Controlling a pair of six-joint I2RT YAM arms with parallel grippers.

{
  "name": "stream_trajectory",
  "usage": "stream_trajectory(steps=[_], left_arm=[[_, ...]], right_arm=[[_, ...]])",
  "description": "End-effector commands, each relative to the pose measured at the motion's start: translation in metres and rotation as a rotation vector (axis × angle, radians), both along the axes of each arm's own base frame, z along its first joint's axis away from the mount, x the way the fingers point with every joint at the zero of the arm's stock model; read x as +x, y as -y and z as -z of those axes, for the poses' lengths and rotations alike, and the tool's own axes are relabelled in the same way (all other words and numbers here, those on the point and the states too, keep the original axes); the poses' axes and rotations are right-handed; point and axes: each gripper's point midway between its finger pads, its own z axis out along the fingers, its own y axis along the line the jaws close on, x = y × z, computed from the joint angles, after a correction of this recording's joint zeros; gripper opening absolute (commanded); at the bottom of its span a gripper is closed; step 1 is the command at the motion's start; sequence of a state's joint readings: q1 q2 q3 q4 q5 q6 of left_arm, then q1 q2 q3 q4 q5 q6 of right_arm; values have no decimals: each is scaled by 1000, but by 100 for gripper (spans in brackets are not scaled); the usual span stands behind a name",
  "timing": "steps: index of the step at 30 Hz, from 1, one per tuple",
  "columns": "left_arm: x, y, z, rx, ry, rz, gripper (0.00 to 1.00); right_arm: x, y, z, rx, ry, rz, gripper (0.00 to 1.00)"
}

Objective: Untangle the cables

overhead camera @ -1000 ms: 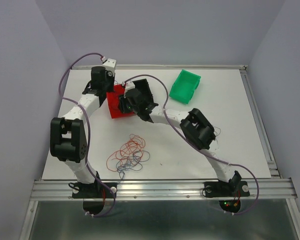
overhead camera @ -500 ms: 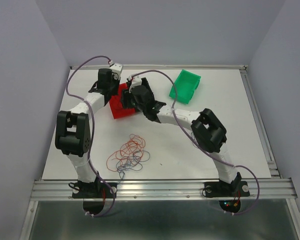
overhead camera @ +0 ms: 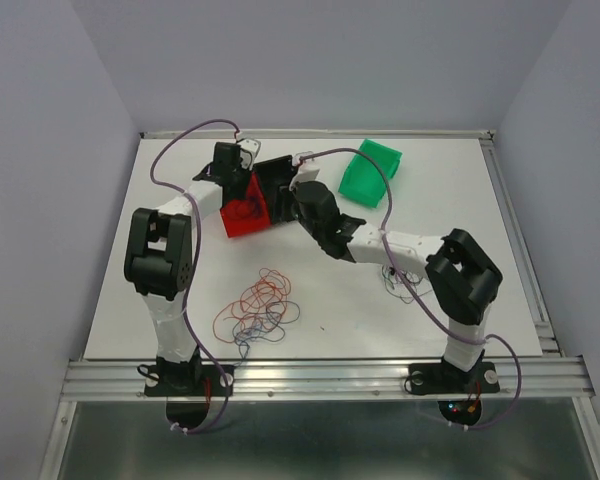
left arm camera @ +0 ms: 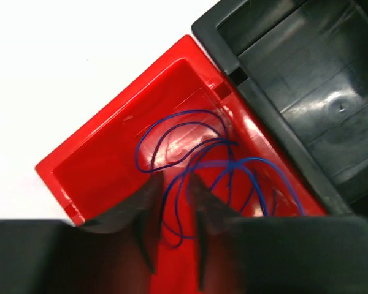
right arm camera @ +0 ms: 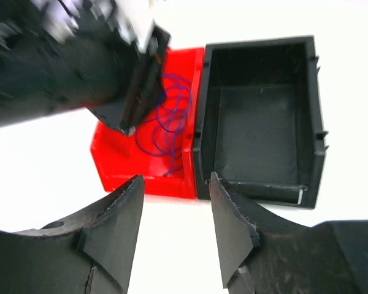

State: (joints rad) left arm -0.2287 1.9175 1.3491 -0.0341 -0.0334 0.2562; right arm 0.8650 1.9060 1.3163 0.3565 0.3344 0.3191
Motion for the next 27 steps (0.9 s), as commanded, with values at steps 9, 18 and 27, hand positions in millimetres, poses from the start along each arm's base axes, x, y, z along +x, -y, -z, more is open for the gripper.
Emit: stream_trajectory(steps=[9,18,27], left_arm=[[-21,-7,-100,-32,271,17,66],[-65,0,-126,-89,346,110,69],[-97,21,-128,-103,381,253,69]], right_arm=[[-64,20,-9,-77,-97,-213,72],[-113,42,48,-194,-196,-379,79],[-129,0,86,-209,-278,-591,69]])
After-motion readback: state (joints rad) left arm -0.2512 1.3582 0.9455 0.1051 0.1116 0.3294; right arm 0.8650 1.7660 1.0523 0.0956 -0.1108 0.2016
